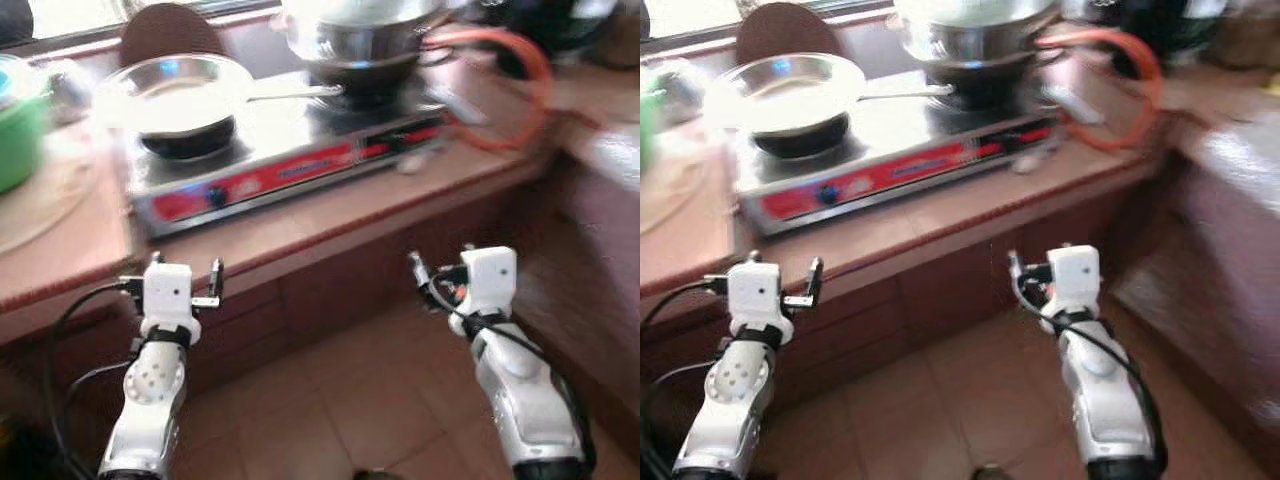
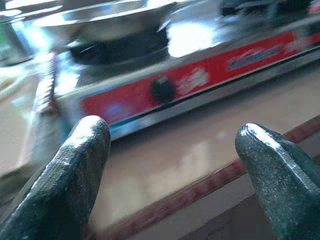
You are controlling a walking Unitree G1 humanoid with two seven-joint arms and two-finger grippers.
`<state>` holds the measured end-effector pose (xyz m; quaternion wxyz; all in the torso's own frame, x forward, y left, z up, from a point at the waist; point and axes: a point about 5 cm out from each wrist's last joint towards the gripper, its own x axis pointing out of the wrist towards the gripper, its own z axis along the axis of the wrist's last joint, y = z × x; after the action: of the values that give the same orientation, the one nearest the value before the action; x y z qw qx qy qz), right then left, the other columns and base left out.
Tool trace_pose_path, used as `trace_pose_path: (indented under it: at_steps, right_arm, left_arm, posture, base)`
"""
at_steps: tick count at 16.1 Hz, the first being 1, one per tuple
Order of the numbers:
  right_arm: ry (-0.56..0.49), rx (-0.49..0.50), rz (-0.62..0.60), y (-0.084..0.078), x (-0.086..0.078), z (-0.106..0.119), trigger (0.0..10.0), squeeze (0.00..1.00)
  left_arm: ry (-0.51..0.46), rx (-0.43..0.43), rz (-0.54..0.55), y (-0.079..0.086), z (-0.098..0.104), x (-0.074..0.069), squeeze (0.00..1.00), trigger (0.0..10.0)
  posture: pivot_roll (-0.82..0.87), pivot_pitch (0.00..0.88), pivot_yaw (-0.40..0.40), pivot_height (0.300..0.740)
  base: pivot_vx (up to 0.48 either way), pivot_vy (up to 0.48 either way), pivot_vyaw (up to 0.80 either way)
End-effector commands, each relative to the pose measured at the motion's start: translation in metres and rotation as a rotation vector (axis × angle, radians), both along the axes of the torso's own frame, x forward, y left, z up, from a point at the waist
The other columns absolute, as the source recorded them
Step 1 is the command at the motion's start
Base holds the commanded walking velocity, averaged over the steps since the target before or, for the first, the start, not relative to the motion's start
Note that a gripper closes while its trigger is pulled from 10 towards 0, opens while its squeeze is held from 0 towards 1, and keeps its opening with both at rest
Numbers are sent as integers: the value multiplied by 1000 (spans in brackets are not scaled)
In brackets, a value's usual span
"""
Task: Kitchen organization
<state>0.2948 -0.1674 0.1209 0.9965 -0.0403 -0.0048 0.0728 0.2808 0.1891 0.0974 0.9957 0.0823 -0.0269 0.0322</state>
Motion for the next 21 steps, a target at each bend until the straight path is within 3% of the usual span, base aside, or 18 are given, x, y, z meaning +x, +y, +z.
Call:
trace_pose_path:
  at_steps: [1, 7, 21]
  right_arm:
    - [-6, 13, 17, 8, -1, 2, 10000, 0]
    - [-3, 9, 19, 8, -2, 2, 10000, 0]
    - [-3, 19, 24, 14, 0, 1, 10000, 0]
  left_arm:
    - [29, 9, 22, 10, -4, -4, 0, 10000]
    - [22, -44, 28, 10, -2, -2, 0, 10000]
    - [32, -34, 14, 10, -2, -3, 0, 10000]
  posture:
    - [-131, 131, 54, 740]
    - [-133, 128, 53, 740]
    - [-123, 120, 65, 740]
  base:
    - [0, 0, -788]
    - [0, 0, -788]
    - [0, 0, -787]
